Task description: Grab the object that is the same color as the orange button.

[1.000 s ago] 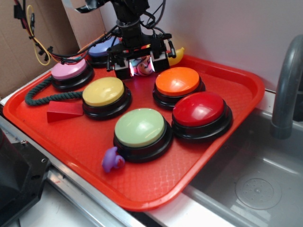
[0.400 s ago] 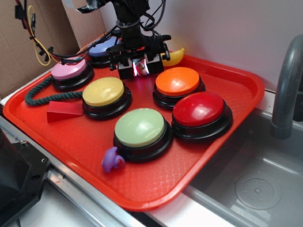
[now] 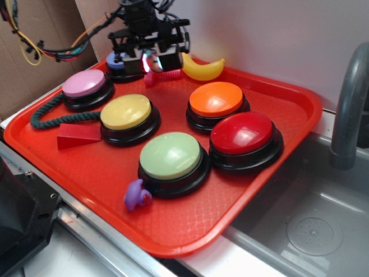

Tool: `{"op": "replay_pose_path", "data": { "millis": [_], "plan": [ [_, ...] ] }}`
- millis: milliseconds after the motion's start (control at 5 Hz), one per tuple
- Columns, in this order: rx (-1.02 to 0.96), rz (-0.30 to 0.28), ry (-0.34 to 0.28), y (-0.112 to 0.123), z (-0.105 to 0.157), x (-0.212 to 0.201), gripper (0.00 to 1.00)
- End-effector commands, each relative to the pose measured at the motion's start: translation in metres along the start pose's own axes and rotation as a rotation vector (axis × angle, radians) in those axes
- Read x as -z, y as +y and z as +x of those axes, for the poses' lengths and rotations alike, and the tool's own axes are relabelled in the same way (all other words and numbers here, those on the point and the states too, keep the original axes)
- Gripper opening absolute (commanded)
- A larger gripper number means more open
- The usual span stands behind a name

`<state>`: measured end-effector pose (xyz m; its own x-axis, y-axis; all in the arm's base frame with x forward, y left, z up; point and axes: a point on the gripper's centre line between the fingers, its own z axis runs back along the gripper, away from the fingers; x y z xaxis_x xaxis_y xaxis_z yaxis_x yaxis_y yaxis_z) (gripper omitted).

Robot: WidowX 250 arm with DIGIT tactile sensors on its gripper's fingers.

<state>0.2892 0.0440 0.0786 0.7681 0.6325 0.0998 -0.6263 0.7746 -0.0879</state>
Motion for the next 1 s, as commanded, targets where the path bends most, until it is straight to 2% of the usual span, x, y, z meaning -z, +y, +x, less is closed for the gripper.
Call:
{"op": "replay_pose_path", "data": {
  "millis": [0,200,400,600,800],
  "plan": [
    [0.283,-0.01,-0.028,0.02,-0.025,-0.064,0.0],
    [0.403,-0.059,0.016,0.02,-0.056,-0.071,0.0],
    [0.478,-0.066,0.049,0.024,-0.085,-0.075,0.0],
    [0.484,-0.047,0.077,0.03,-0.1,-0.069,0.0],
    [0.442,-0.027,0.074,0.04,-0.107,-0.06,0.0]
  ]
}}
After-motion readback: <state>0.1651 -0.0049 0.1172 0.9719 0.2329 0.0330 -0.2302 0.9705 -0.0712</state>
